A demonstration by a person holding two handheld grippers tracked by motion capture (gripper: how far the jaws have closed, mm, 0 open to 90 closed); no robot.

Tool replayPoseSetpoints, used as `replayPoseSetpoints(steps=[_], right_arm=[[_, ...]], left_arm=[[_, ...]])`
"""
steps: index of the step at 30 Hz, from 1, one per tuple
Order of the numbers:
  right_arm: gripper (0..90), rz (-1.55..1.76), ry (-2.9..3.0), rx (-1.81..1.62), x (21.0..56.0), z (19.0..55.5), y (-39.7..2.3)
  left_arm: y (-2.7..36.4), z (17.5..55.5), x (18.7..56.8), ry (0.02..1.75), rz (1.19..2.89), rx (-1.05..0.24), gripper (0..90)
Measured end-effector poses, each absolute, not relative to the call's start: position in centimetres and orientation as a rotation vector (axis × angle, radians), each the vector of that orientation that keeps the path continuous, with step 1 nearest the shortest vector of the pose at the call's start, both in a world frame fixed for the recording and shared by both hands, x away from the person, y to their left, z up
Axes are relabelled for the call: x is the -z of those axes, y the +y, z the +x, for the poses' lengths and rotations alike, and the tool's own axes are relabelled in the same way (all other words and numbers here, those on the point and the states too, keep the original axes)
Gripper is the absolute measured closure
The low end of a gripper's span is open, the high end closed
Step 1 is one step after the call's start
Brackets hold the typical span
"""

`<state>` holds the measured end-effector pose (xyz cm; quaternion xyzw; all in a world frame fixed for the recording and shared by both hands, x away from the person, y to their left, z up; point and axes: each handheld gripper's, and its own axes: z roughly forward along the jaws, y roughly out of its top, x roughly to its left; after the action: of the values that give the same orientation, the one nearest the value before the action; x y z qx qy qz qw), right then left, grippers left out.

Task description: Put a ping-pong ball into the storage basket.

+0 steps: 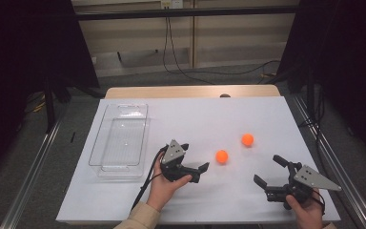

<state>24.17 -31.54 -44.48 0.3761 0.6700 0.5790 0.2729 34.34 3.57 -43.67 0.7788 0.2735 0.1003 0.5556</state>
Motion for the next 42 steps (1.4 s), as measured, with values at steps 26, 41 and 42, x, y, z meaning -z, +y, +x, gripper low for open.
replayPoseSetpoints(steps=[26,41,42], right_arm=[[0.9,1.003,1.805,-1.574,44.5,24.4,-31.5],[0.9,1.015,1.809,-1.577,44.5,24.3,-31.6],[0.9,1.016,1.808,-1.578,44.5,24.3,-31.6]], left_arm=[[2.3,34.8,44.0,0.632,1.868,-0.233,2.1],[0.8,35.1,44.2,0.613,1.888,-0.221,2.2],[0.8,35.1,44.2,0.615,1.886,-0.222,2.2]])
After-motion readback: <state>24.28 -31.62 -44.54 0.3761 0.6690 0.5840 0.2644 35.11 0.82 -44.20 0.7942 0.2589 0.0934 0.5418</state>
